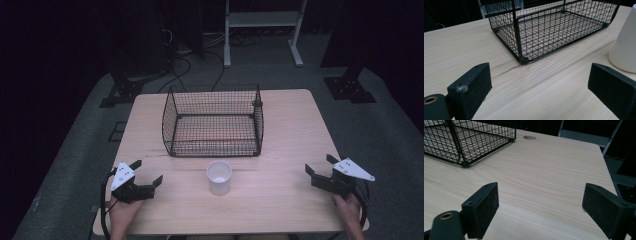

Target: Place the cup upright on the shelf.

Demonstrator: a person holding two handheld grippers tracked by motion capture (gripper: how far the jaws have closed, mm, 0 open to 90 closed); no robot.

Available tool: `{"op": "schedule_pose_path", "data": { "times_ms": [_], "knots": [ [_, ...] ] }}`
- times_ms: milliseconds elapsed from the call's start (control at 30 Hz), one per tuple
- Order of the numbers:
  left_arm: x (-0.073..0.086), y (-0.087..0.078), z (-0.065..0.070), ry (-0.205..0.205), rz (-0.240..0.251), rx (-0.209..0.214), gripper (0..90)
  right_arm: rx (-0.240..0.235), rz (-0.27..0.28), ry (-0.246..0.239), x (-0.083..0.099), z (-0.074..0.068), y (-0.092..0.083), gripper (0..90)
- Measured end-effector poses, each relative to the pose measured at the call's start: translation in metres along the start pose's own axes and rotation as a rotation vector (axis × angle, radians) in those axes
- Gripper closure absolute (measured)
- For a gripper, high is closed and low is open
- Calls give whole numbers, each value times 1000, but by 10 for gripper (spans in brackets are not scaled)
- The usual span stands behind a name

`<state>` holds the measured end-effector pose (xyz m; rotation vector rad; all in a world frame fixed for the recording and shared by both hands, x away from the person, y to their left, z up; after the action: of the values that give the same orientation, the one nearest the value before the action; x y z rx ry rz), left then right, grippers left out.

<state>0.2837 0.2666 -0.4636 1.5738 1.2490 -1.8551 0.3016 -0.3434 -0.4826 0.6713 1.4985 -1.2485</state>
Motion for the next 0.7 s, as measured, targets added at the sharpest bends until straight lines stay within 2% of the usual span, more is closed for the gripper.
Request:
{"op": "schedule_pose_path", "data": {
  "times_ms": [100, 233, 400, 700],
  "knots": [
    [1, 1, 0, -13, 7, 17, 43, 1, 0, -4, 0, 0, 0, 131],
    [0, 3, 3, 1, -3, 24, 38, 3, -1, -9, 0, 0, 0, 130],
    [-6, 7, 13, 32, 1, 55, 34, 5, 0, -12, 0, 0, 0, 131],
    [-9, 10, 19, 45, -10, 75, 26, 6, -1, -12, 0, 0, 0, 130]
  ]
}}
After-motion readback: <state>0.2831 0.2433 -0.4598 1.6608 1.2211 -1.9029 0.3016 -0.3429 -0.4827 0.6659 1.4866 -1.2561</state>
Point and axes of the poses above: each handheld gripper's, and its own axes: y roughly forward along the jaws, x roughly out of its underside, z roughly to its right, the point moved 1 cm from there along y, roughly forward along the jaws
